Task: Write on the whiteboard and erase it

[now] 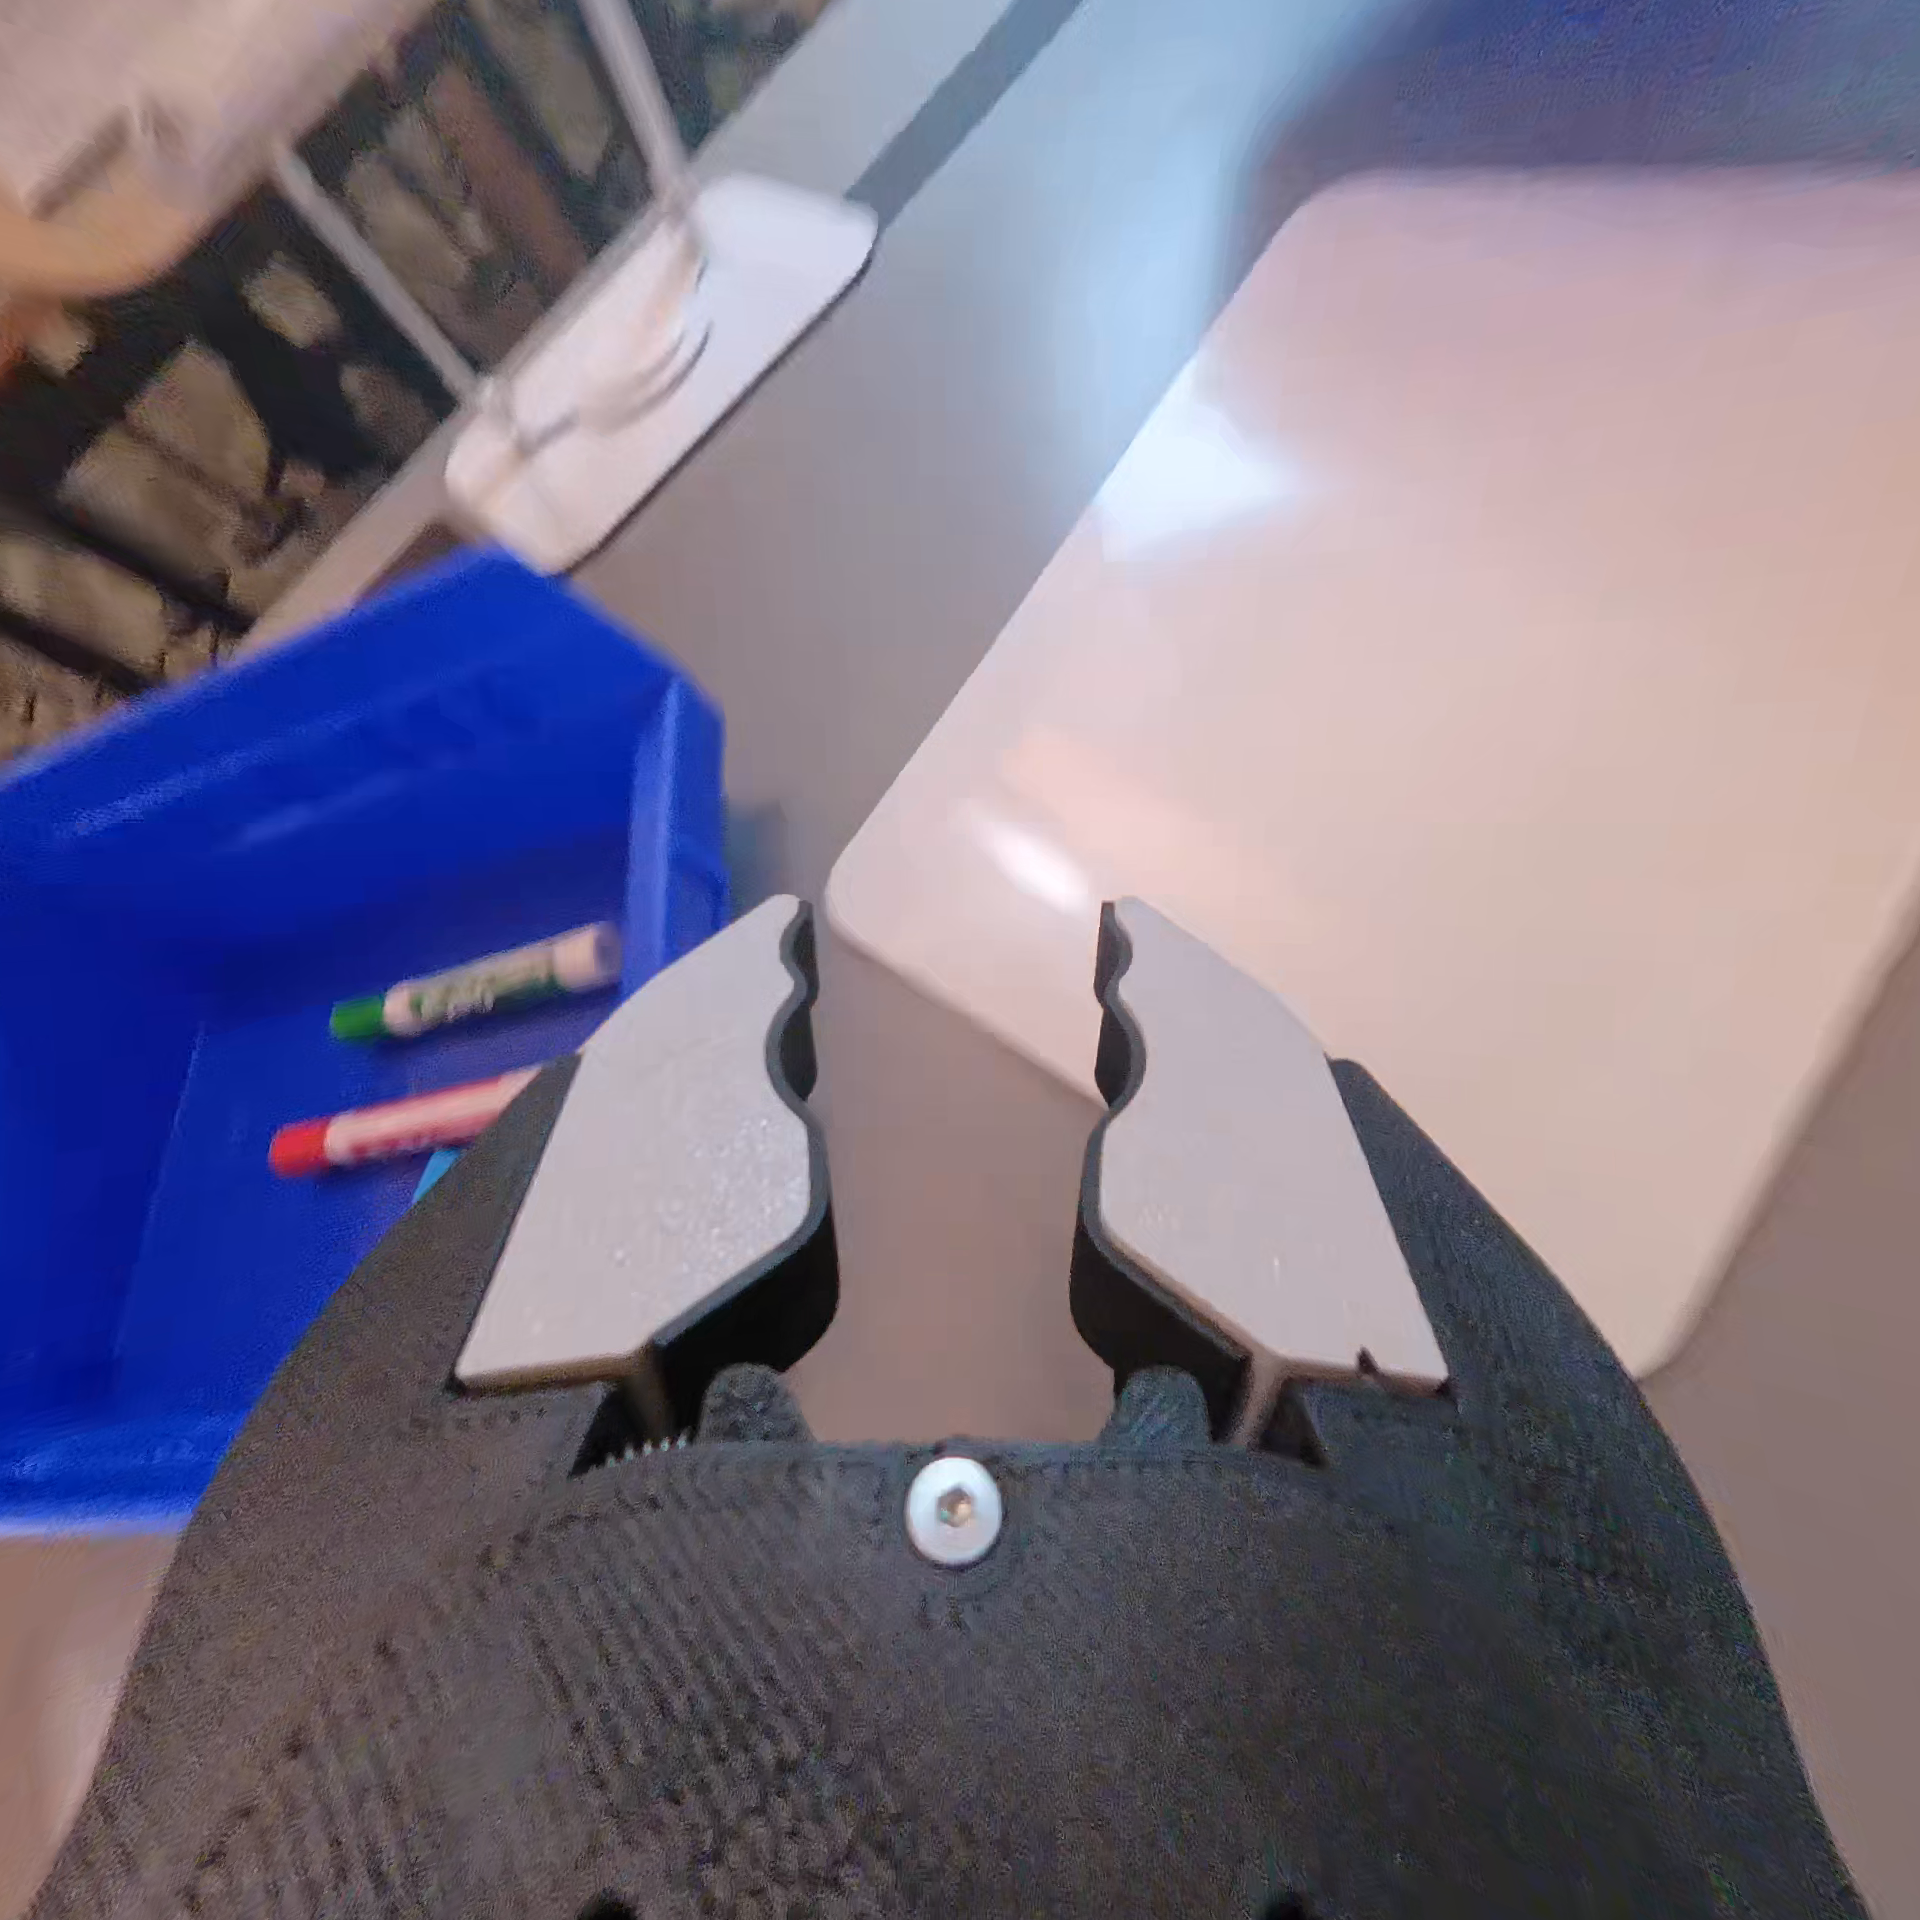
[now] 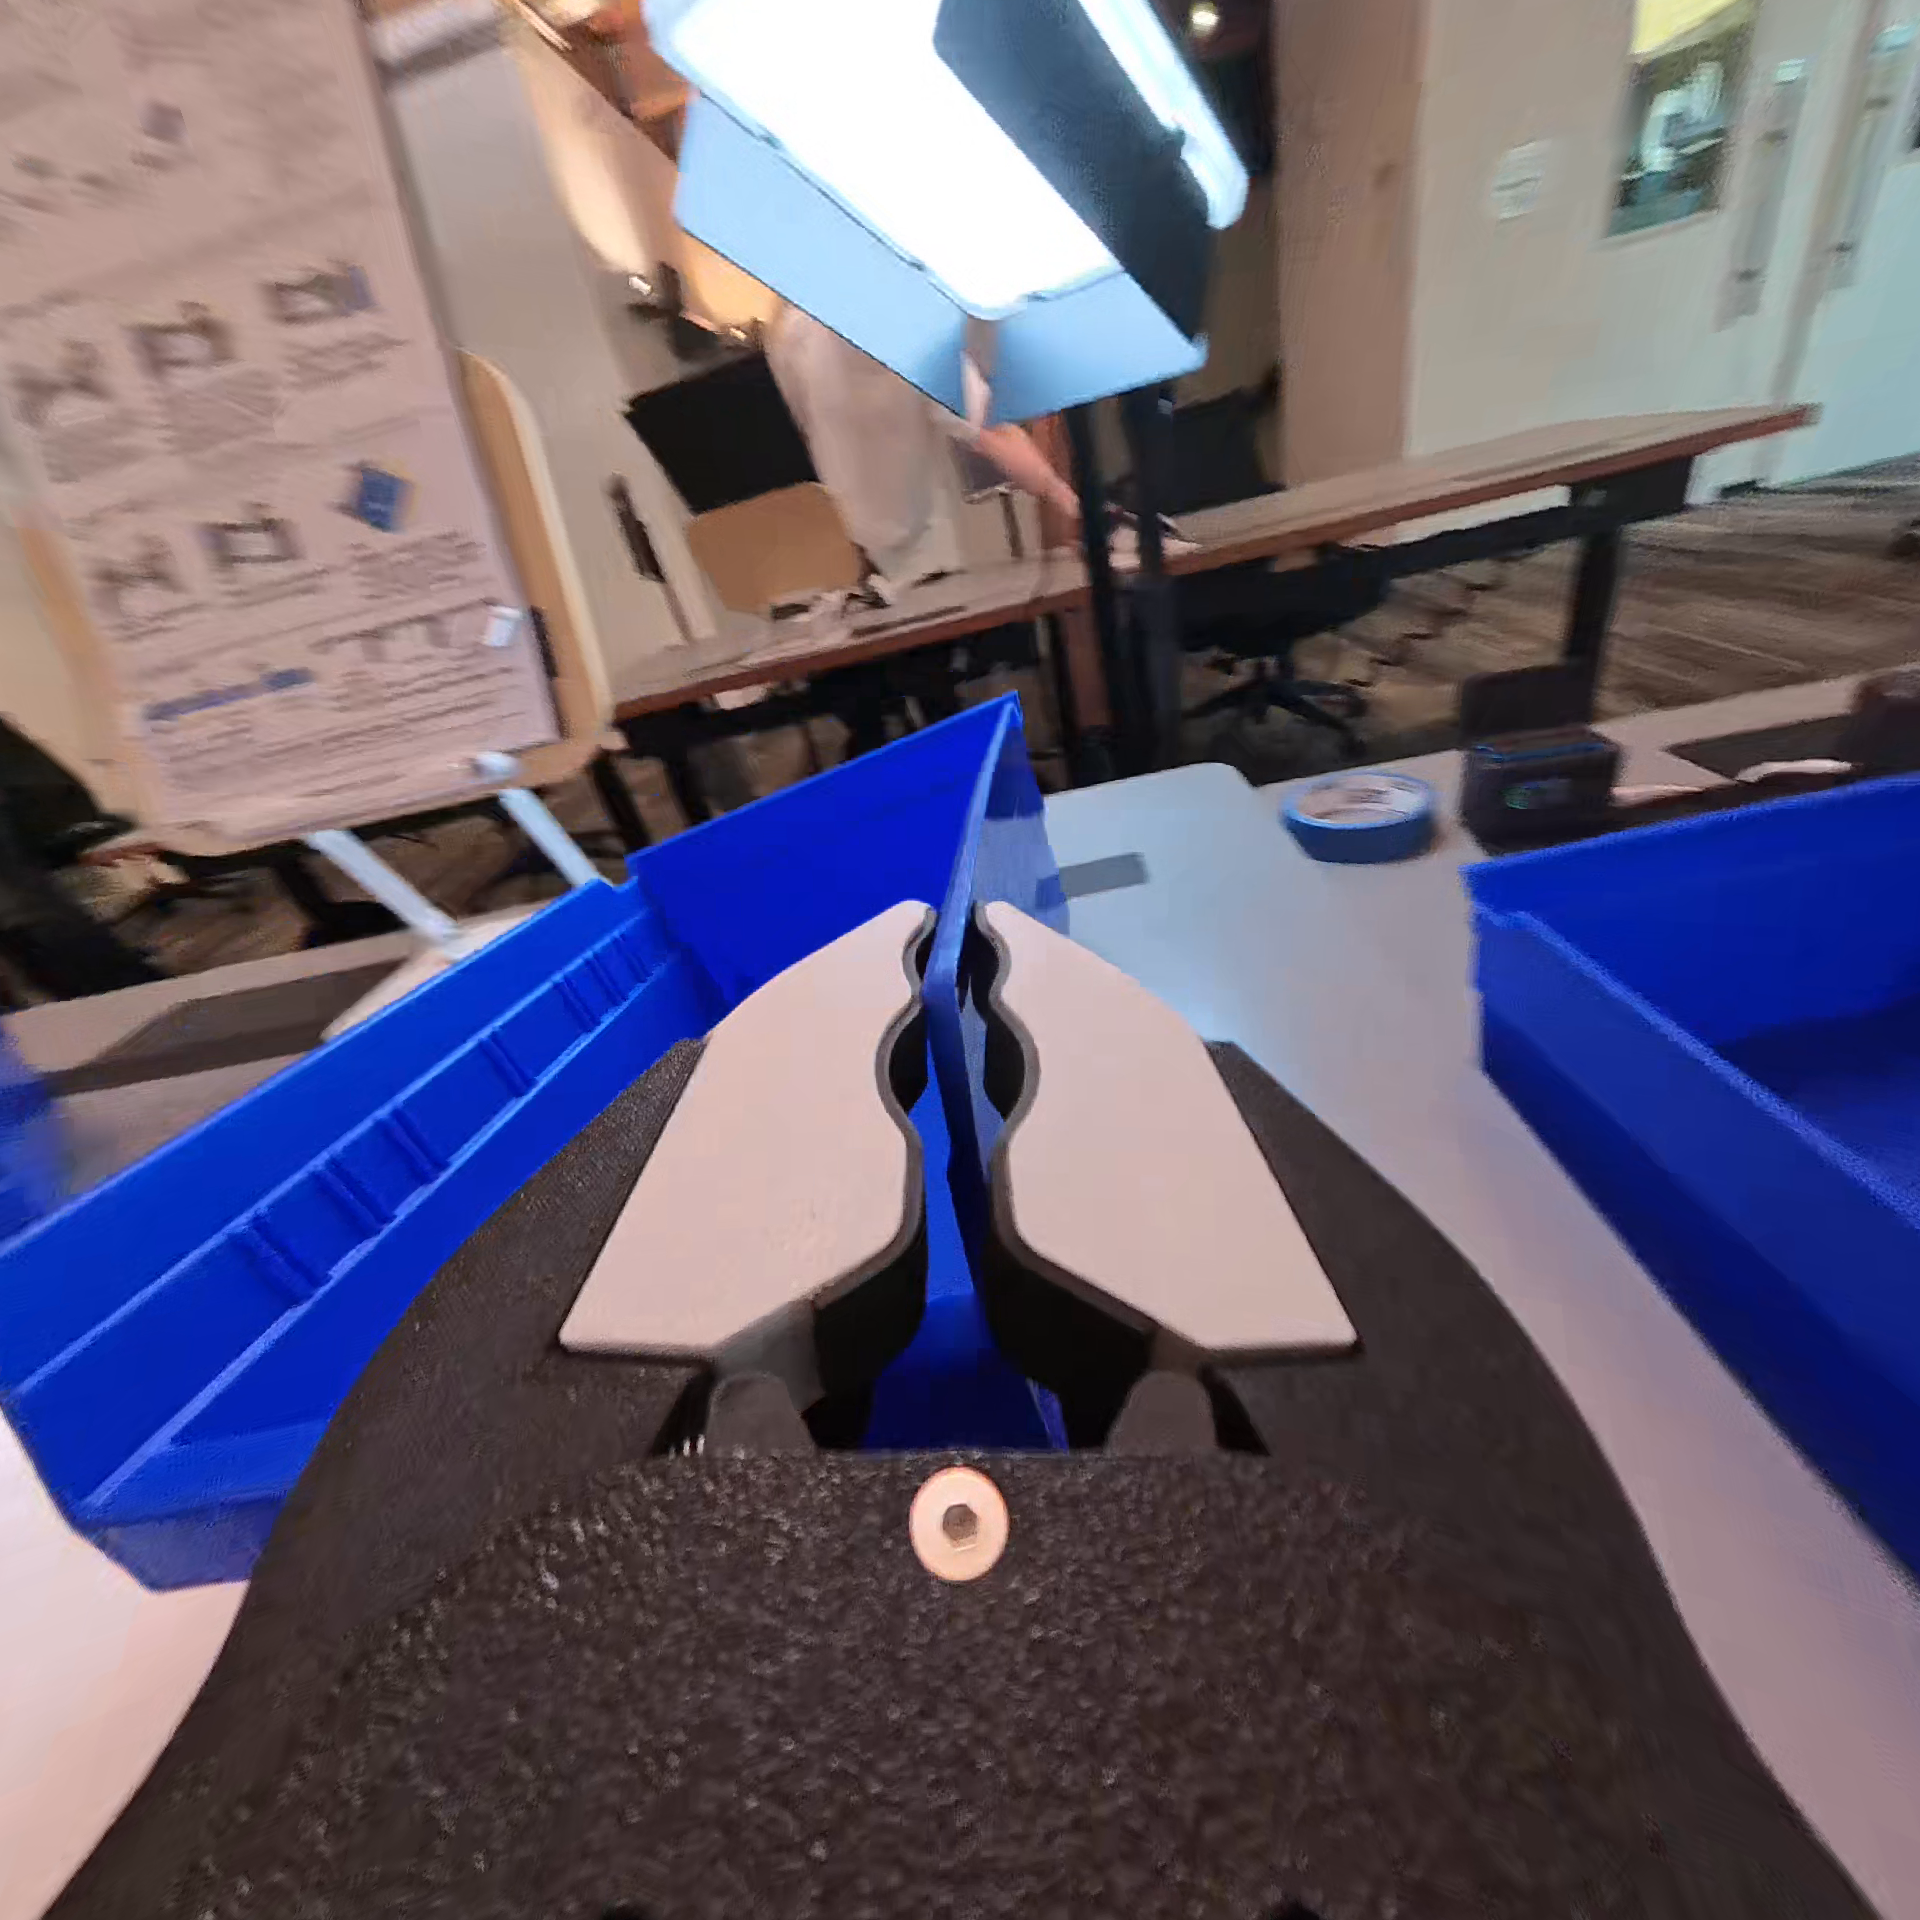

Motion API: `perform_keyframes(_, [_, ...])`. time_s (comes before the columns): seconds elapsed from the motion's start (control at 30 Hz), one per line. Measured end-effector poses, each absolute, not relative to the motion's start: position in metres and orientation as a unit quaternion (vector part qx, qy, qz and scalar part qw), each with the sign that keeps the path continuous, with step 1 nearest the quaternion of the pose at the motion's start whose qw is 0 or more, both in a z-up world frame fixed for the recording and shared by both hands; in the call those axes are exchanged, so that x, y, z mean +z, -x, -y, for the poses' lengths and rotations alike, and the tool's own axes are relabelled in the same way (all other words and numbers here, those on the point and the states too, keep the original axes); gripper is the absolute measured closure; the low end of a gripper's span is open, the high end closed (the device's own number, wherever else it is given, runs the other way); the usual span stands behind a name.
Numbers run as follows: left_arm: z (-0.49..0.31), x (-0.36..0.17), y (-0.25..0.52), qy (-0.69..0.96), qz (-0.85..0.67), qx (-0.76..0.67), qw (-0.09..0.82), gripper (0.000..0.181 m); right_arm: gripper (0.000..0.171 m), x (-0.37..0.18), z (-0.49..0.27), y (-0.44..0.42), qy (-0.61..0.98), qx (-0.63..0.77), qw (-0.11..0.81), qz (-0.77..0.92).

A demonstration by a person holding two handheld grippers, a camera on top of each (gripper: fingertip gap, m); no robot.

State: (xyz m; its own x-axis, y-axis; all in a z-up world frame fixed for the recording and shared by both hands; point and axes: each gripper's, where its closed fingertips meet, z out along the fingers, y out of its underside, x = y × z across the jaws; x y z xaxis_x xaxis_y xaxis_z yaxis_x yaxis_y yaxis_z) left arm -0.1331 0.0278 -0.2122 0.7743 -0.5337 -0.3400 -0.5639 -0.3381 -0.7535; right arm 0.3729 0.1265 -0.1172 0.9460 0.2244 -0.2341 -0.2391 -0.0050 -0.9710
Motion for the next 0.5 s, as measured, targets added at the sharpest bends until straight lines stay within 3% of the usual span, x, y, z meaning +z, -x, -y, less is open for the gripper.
perform_keyframes(0.13, [-0.055, -0.250, 0.180, 0.853, -0.316, 0.113, 0.399, 0.127, 0.167, -0.150, -0.162, -0.400, 0.710, 0.131, 0.690, -0.047])
perform_keyframes(0.3, [-0.086, -0.256, 0.204, 0.842, -0.330, 0.238, 0.354, 0.125, 0.167, -0.182, -0.178, -0.394, 0.747, 0.110, 0.653, -0.057])
perform_keyframes(0.43, [-0.103, -0.275, 0.224, 0.866, -0.308, 0.276, 0.282, 0.127, 0.144, -0.190, -0.172, -0.381, 0.765, 0.094, 0.637, -0.026])
perform_keyframes(0.5, [-0.103, -0.281, 0.230, 0.868, -0.306, 0.292, 0.260, 0.144, 0.136, -0.170, -0.163, -0.379, 0.751, 0.050, 0.659, 0.005])
